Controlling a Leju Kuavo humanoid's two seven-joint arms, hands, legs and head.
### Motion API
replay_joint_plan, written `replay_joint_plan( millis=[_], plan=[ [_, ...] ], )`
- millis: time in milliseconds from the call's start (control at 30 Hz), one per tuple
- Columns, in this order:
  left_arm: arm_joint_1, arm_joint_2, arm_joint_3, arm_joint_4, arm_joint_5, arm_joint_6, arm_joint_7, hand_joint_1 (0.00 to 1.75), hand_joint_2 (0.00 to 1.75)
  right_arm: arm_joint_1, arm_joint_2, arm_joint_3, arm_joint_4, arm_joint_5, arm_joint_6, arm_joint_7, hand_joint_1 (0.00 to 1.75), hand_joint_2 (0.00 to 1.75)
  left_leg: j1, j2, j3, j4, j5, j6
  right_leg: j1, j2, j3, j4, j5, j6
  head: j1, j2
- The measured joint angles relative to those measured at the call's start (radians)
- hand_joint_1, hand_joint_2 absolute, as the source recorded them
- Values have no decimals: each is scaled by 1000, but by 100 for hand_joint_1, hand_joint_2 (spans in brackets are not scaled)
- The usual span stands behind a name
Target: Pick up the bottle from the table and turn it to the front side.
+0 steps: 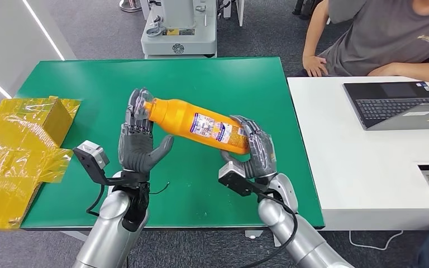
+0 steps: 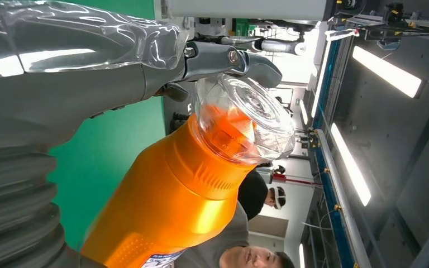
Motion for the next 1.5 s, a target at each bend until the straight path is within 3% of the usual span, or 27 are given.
replay_joint_plan(
  millis=[700, 1233, 1500],
  plan=[
    [5, 2, 0, 0, 3, 18, 3, 0, 175, -6, 21, 15, 54, -29, 47, -11, 175, 175, 0, 0, 0, 0, 0, 0, 0, 0, 0, 0, 0, 0, 0, 0],
    [5, 6, 2, 2, 10, 64, -2, 0, 175, 33, 20, 76, -134, -70, 39, -34, 175, 175, 0, 0, 0, 0, 0, 0, 0, 0, 0, 0, 0, 0, 0, 0],
    [15, 6, 8, 2, 0, 77, -6, 0, 175, 47, 14, 86, -147, -88, 43, -29, 175, 175, 0, 0, 0, 0, 0, 0, 0, 0, 0, 0, 0, 0, 0, 0]
  ],
)
